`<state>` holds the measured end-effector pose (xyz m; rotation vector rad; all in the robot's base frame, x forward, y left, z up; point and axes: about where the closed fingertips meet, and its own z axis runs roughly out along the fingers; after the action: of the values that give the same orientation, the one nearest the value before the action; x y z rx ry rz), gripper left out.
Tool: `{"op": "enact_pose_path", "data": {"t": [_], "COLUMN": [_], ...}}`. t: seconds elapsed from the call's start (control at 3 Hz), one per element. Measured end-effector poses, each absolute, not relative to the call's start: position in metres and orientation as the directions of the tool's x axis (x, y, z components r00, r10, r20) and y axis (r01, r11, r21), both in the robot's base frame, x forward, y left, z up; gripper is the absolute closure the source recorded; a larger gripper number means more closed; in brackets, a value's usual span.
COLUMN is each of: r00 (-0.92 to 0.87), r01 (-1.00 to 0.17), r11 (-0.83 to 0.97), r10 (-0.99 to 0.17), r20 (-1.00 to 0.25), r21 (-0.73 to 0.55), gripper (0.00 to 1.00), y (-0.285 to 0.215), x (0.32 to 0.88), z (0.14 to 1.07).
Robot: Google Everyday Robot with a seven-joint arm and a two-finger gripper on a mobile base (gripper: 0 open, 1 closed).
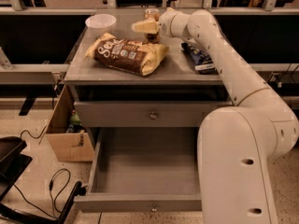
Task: Place orange can into middle drawer
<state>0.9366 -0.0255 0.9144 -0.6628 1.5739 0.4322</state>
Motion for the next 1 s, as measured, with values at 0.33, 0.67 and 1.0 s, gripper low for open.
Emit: {"op": "enact_pose_path", "data": {"t": [0.33,0.67,1.0], "r00": [-0.021,-0.021,-0.021], "r01": [-0.641,-0.641,-0.641], "r11": [0.760,0.760,0.760], "r10": [-0.159,-0.159,-0.159], "r20": [-0.987,-0.987,-0.987], "r21": [-0.109,-0.109,-0.109], "gripper": [0.26,0.49,0.71], "y": [-0.0255,-0.0255,-0.0255], "x": [0.9366,0.9366,0.9366], "z": [0.9144,0.9144,0.9144]}}
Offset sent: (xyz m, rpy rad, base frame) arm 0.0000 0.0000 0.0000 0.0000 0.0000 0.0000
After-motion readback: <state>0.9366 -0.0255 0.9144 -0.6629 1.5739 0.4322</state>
